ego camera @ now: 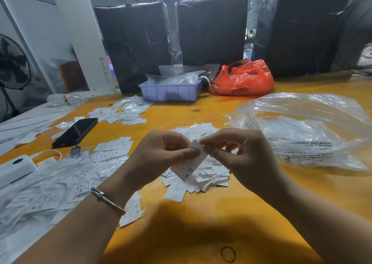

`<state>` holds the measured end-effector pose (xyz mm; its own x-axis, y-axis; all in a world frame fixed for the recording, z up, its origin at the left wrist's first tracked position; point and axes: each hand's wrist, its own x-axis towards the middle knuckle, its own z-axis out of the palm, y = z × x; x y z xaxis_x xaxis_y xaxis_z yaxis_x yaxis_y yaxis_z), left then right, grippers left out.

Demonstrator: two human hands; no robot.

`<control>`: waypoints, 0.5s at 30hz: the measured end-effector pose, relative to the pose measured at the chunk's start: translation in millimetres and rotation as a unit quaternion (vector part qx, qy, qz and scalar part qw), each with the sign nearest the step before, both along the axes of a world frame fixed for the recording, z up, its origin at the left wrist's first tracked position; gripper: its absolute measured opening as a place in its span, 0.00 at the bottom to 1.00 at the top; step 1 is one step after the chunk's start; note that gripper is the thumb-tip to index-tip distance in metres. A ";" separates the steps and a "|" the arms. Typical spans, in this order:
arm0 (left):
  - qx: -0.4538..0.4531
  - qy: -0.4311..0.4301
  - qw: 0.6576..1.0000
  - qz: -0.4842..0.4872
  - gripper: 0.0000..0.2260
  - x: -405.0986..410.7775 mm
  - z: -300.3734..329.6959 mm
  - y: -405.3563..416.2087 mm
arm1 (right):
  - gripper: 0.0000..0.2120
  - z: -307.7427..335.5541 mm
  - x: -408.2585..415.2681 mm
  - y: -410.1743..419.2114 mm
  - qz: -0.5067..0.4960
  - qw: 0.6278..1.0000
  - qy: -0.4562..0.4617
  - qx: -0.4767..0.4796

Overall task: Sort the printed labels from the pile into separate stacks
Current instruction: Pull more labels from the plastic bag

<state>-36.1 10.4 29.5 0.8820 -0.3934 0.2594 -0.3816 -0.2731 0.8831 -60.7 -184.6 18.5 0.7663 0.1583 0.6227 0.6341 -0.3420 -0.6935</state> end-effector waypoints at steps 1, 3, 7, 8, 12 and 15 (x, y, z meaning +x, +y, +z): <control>0.004 -0.001 1.000 -0.003 0.10 0.4 -0.3 0.0 | 0.08 -0.2 -0.5 1.4 0.009 1.000 0.003 -0.018; 0.007 0.003 1.000 -0.007 0.12 1.1 -1.1 0.0 | 0.10 -0.2 -0.6 1.5 0.030 0.999 0.022 -0.032; 0.014 0.003 1.000 0.004 0.11 2.3 -0.4 2.1 | 0.09 1.9 5.8 -7.4 0.019 0.999 0.025 -0.028; 0.018 0.002 1.000 0.011 0.11 2.8 1.0 3.6 | 0.08 2.0 9.9 -12.7 -0.014 1.000 0.012 -0.024; 0.089 0.000 0.994 0.066 0.05 11.3 4.0 16.7 | 0.06 0.0 33.4 -44.9 -0.245 0.963 -0.011 -0.110; 0.175 0.003 0.976 0.128 0.03 22.4 0.6 29.8 | 0.08 -8.1 47.6 -65.9 -0.348 0.912 0.070 -0.206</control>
<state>-13.8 40.1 30.1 0.9641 -0.2233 0.1439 -0.2567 -0.6441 0.7205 -13.1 -250.5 10.4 0.8383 -0.1980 0.5080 0.0789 -0.8779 -0.4724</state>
